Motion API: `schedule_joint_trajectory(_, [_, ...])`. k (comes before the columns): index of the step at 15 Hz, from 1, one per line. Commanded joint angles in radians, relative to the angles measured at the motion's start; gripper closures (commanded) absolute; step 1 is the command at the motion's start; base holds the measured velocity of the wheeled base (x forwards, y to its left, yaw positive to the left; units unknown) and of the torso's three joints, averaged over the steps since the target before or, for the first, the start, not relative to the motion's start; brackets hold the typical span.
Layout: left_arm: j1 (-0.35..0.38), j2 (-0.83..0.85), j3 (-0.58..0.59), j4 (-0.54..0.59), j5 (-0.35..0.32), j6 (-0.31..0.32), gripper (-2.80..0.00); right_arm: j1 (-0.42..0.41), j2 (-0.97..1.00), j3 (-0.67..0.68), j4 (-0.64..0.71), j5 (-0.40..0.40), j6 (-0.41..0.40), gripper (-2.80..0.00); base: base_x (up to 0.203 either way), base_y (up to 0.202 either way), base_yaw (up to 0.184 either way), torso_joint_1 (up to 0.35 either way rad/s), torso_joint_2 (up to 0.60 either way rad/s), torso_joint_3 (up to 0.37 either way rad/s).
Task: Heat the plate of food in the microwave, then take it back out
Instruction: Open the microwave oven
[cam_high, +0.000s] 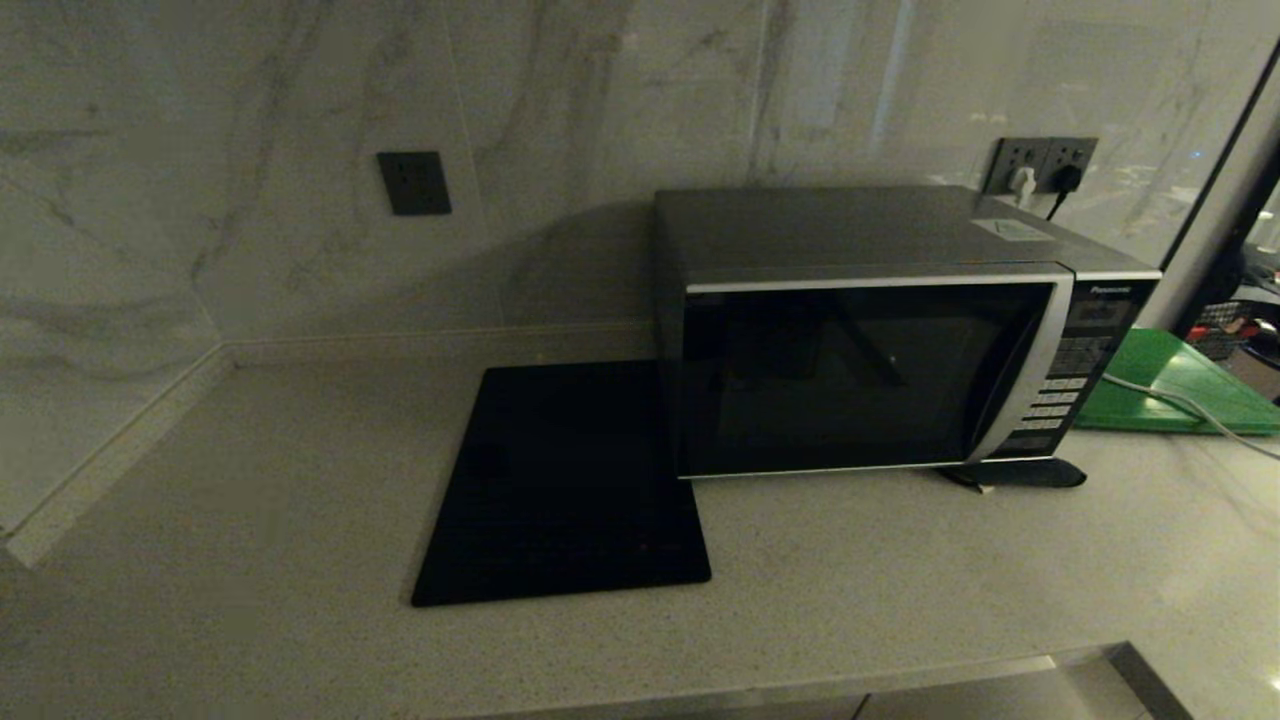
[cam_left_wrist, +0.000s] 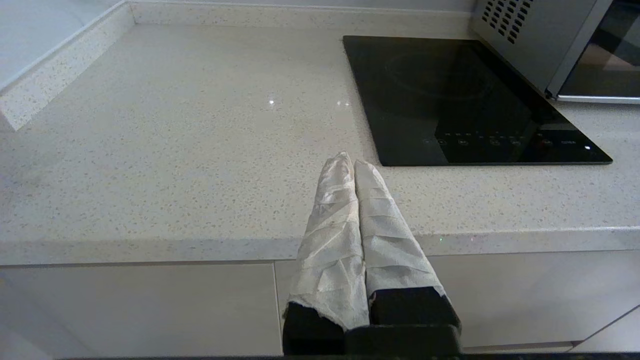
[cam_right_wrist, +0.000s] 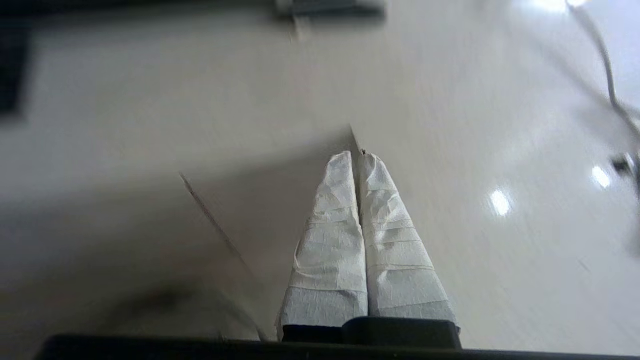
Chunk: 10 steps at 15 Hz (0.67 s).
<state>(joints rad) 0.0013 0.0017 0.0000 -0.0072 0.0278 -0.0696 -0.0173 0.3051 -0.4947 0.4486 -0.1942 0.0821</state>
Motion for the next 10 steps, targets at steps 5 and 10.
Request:
schedule_joint_trajectory(5, [0.000, 0.000, 0.000, 0.000, 0.000, -0.002, 0.00, 0.013, -0.249, 0.288, -0.265, -0.014, -0.031, 0.00, 0.000, 0.000, 0.000, 0.000, 0.00, 0.000])
schedule_joint_trajectory(10, [0.000, 0.000, 0.000, 0.000, 0.001, -0.001, 0.00, 0.014, -0.305, 0.450, -0.414, 0.104, -0.067, 0.00, 0.000, 0.000, 0.000, 0.000, 0.00, 0.000])
